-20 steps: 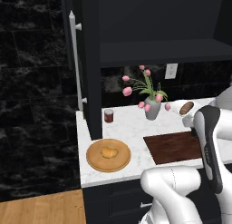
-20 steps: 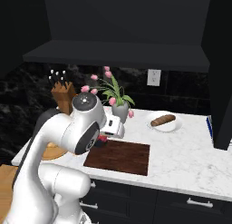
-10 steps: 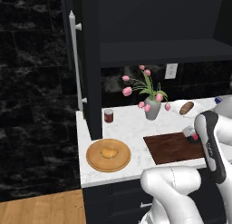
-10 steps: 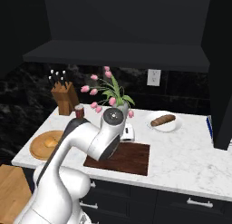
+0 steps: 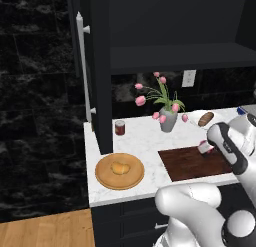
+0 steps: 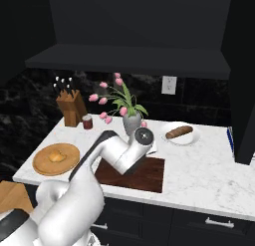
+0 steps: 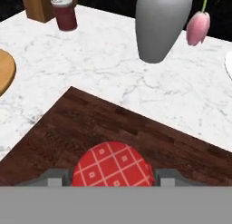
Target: From the different types of pastries on the counter, select a croissant and place it on the cutting board. Then retrieve a jar of jam from the cabinet and place it alongside the croissant on the cutting board.
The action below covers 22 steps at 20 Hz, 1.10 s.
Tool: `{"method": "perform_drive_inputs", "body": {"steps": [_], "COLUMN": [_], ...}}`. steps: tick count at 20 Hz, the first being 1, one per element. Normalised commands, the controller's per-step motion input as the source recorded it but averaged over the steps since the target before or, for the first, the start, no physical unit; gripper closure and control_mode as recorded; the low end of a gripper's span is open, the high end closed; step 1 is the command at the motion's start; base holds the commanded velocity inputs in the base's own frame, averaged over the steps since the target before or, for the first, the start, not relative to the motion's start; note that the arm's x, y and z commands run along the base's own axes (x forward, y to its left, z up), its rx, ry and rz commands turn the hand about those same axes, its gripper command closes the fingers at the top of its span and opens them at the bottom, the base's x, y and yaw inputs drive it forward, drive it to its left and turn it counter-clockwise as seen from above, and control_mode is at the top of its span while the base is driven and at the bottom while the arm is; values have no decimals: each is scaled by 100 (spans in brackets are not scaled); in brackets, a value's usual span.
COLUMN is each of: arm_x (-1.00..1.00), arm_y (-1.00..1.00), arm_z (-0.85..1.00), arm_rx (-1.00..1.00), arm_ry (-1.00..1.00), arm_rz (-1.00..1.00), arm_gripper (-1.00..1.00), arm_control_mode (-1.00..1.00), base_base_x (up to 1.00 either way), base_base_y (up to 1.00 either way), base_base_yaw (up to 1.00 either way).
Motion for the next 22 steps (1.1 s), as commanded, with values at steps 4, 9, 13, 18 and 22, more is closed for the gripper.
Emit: {"method": "perform_drive_inputs", "body": {"steps": [4, 9, 13, 18, 22], "arm_x": [23, 5, 2, 15, 30], "arm_y": [-63, -11, -54, -43, -8], "arm_z": [-16, -1, -1, -4, 0], "arm_rx": [1, 1, 10, 13, 15], "arm_ry": [5, 11, 14, 3, 1], "arm_rz": [25, 6, 29, 33, 22], "arm_gripper": [100, 100, 100, 100, 100], "arm_control_mode": [-100, -100, -100, -100, -100], "base_base_x": [0, 0, 0, 0, 0], "base_base_y": [0, 0, 0, 0, 0], "base_base_yaw": [0, 0, 0, 0, 0]}}
